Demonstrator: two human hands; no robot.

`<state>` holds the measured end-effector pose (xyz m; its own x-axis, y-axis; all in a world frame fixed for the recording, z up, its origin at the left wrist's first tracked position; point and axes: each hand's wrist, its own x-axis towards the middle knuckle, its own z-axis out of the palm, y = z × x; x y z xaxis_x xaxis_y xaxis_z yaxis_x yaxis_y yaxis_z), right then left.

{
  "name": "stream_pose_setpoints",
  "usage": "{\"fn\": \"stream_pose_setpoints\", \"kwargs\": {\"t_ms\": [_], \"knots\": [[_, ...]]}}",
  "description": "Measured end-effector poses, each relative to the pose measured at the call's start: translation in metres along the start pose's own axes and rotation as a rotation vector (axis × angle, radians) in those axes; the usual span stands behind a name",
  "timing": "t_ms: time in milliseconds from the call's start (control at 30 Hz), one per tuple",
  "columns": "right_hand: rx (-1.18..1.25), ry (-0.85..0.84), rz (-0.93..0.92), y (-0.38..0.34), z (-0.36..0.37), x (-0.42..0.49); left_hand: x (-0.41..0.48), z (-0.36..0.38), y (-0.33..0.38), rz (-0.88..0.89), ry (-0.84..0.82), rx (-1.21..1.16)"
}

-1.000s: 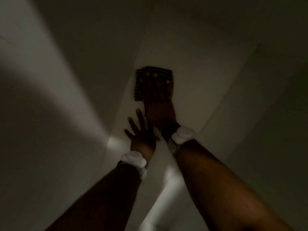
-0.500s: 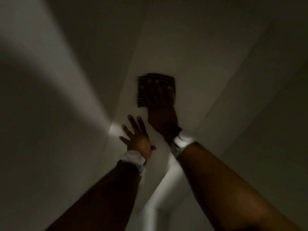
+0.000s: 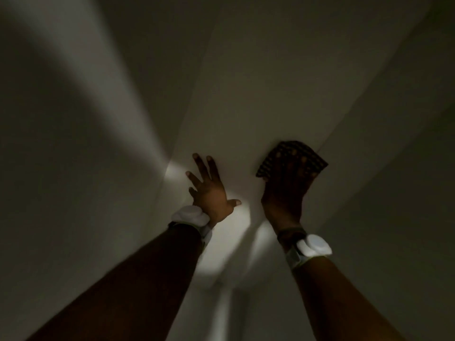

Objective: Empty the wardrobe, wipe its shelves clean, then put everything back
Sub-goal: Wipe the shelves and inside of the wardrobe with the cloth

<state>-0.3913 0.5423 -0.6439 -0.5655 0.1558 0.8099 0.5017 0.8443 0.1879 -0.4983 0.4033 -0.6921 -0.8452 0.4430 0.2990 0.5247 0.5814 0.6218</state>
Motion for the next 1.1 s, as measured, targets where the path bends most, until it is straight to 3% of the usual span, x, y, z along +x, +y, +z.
{"fn": "stream_pose_setpoints", "kwargs": {"t_ms": [67,133,300,367,500,600,733,833,933,1100], "knots": [[0.017,0.029,0.080,-0.018,0.008,0.005,0.000,0.002,-0.003,-0.004,-0.021,-0.010],[0.043,0.042,0.034,-0.044,0.018,0.015,-0.001,0.003,-0.008,0.019,-0.039,0.013],[0.154,-0.118,-0.550,-0.107,0.040,0.068,-0.004,0.005,-0.029,0.116,-0.154,0.076],[0.173,-0.158,-0.657,-0.124,0.047,0.080,-0.011,0.009,-0.040,0.070,-0.153,0.096],[0.187,-0.180,-0.621,-0.116,0.045,0.066,-0.023,0.016,-0.057,0.016,-0.147,0.091],[0.141,-0.180,-0.423,-0.059,0.033,0.009,-0.022,0.019,-0.054,0.038,-0.144,0.054],[-0.031,-0.305,-0.246,0.004,0.006,-0.066,-0.020,0.028,-0.056,0.063,-0.167,0.014],[-0.125,-0.285,-0.215,-0.013,0.017,-0.064,-0.019,0.033,-0.074,0.133,-0.253,0.035],[-0.038,-0.242,-0.332,-0.052,0.034,-0.043,-0.024,0.035,-0.091,0.220,-0.349,0.147],[-0.046,-0.235,-0.712,-0.138,0.070,0.014,-0.032,0.039,-0.108,0.231,-0.480,0.297]]}}
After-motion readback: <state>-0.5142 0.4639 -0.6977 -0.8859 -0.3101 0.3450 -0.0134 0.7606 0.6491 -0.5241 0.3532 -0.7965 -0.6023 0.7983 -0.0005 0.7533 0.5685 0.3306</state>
